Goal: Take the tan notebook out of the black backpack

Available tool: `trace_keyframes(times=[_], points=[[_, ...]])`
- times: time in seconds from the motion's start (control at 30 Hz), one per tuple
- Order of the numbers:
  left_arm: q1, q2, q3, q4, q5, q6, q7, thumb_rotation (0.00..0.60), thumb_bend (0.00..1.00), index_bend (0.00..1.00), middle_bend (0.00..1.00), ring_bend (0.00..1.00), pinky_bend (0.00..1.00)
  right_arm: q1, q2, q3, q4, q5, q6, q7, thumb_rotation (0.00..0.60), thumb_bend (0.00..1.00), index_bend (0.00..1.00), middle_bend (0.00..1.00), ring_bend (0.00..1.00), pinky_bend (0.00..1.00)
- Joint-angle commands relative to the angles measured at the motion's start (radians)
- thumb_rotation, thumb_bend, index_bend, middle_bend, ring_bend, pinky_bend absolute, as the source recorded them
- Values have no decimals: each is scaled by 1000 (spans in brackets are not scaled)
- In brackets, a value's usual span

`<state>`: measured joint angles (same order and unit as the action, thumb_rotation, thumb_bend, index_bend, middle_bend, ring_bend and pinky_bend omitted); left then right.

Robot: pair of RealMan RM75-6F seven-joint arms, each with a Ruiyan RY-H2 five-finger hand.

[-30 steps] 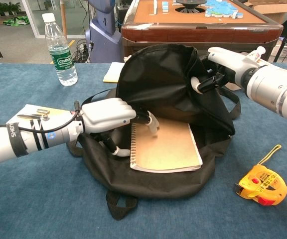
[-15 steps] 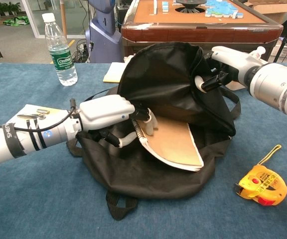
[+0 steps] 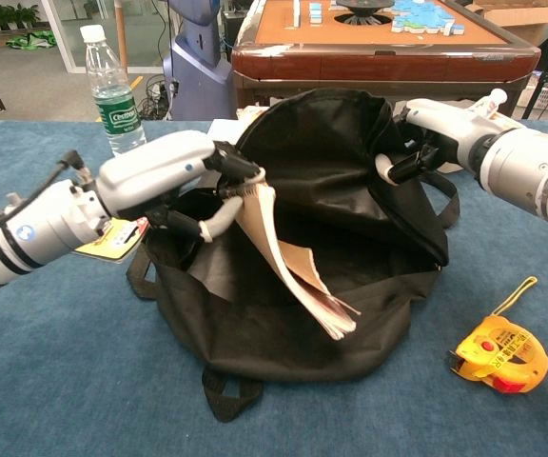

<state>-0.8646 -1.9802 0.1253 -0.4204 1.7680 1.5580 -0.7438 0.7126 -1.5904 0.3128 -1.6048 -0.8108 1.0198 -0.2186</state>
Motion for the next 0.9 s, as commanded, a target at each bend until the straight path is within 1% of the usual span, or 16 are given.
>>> trace_keyframes(times=[0.03,0.13,0.27,0.37,0.47,0.53,0.57,0.6,0.67,0.7,0.73,0.77,0.8,0.83,0.9], points=[[15,110,-25,-167,-9,60,37,600,599,595,592,444,299,-3,5,-4,-5,-2,-4,4,600,672,645,333,173,206],[20,185,-37,-294,-8,84,86,600,598,596,609,461,307,-5,12,-10,-11,-8,-10,10,600,672,645,331,173,206],[32,306,-55,-506,-13,86,175,600,597,596,629,472,308,-7,22,-18,-18,-18,-20,17,600,672,646,326,173,206],[42,382,-68,-626,-16,82,245,600,597,595,656,489,308,-5,27,-30,-26,-29,-34,16,600,672,646,317,173,206],[57,441,-78,-707,-21,81,288,600,597,594,665,493,308,-1,32,-49,-31,-59,-49,12,600,672,642,304,172,205],[65,468,-83,-740,-23,79,305,600,597,594,666,493,308,2,37,-60,-34,-78,-65,13,600,670,605,279,161,196],[76,496,-88,-763,-26,86,322,600,597,594,667,493,308,13,59,-86,-50,-111,-117,11,600,663,556,251,140,177],[81,512,-89,-779,-25,85,333,600,597,594,667,493,308,21,79,-100,-61,-129,-152,13,600,650,511,227,121,158],[92,545,-95,-809,-25,84,356,600,597,594,667,493,308,42,127,-131,-88,-169,-227,3,600,540,309,139,46,91],[97,558,-97,-820,-25,84,363,600,598,594,667,493,308,49,143,-142,-99,-187,-244,-5,600,459,212,103,23,69],[101,571,-99,-829,-24,84,369,600,598,594,666,493,308,53,156,-151,-111,-203,-253,-12,600,352,105,68,5,51],[108,585,-103,-839,-25,84,374,600,597,594,667,493,308,52,170,-159,-129,-224,-253,-13,600,263,48,46,0,43],[113,593,-106,-847,-26,85,377,600,597,594,667,493,308,47,179,-164,-143,-241,-247,-9,600,173,10,27,0,38],[117,601,-109,-852,-27,85,381,600,597,594,667,493,308,41,189,-168,-156,-259,-237,-4,600,103,0,14,0,36],[126,617,-113,-860,-27,80,395,600,597,594,667,493,308,21,212,-176,-180,-300,-207,13,600,23,0,2,0,35]])
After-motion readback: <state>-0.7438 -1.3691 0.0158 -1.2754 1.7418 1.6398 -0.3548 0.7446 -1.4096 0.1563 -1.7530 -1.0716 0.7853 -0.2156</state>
